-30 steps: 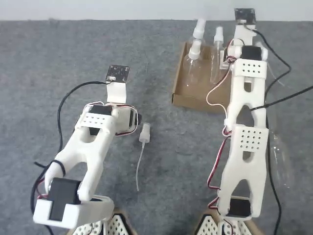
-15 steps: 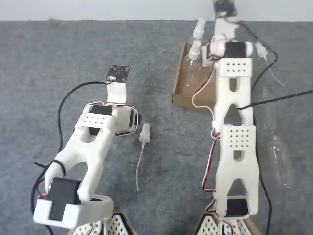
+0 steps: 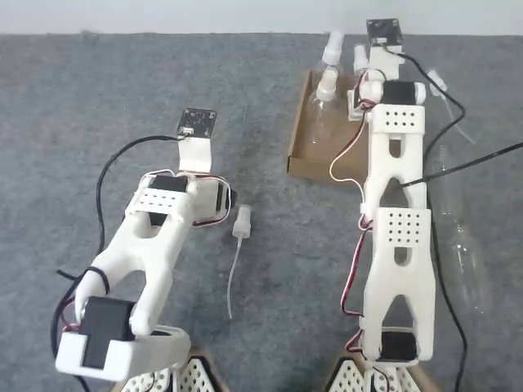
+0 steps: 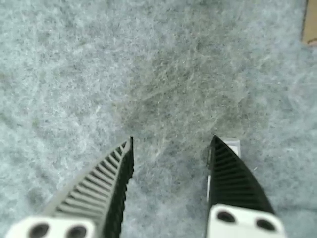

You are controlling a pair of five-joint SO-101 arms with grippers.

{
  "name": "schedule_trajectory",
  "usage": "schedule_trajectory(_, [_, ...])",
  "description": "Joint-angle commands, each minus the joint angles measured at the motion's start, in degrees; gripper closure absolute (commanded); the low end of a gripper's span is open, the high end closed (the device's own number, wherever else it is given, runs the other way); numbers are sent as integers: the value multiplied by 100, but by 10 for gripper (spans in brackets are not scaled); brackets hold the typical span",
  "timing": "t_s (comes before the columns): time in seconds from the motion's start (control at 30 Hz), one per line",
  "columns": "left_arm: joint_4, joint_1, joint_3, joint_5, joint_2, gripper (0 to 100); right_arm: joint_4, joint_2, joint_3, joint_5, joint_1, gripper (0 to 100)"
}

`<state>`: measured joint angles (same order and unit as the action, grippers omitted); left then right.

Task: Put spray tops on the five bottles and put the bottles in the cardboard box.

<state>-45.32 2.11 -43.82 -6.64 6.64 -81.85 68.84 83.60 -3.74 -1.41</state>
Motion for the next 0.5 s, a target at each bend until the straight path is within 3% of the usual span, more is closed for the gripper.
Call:
schedule_trajectory(0.0, [123,-35,22,-44,316,776,119,-154,141,44,180,785])
schedule_trajectory(0.47, [105,-35,13,-44,316,776,611,242,158,9,295,787])
